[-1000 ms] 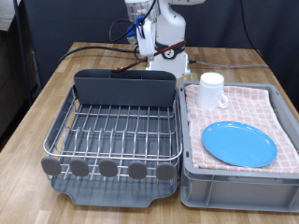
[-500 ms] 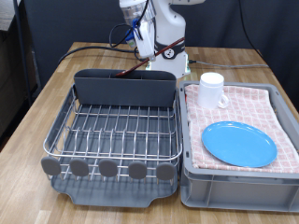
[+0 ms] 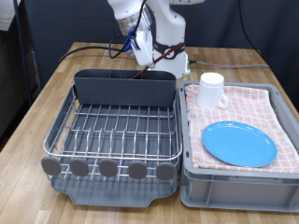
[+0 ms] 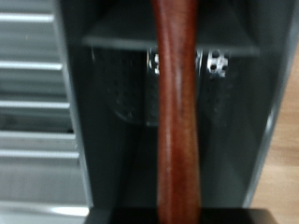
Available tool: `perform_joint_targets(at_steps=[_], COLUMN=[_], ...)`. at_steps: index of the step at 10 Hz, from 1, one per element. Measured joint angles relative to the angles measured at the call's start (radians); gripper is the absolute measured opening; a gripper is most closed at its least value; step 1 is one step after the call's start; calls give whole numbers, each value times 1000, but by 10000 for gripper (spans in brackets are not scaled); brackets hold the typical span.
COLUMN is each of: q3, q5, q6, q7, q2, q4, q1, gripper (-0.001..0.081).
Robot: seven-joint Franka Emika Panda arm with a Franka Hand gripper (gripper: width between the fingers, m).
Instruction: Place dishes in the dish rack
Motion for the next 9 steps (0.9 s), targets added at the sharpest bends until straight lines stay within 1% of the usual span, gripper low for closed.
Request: perform_joint_targets(at_steps=[3, 5, 6, 7, 8, 9], q3=[0, 6, 10, 18, 32, 54], q5=[-2, -10, -19, -36, -71, -126], q6=[69, 92, 99, 102, 95, 86], q7=[11, 27, 31, 46, 76, 123], q2=[52, 70, 75, 76, 75, 72], q4=[0, 1, 3, 11, 14, 18], q1=[-6, -7, -11, -15, -25, -41], gripper=[88, 88, 177, 177, 391, 391])
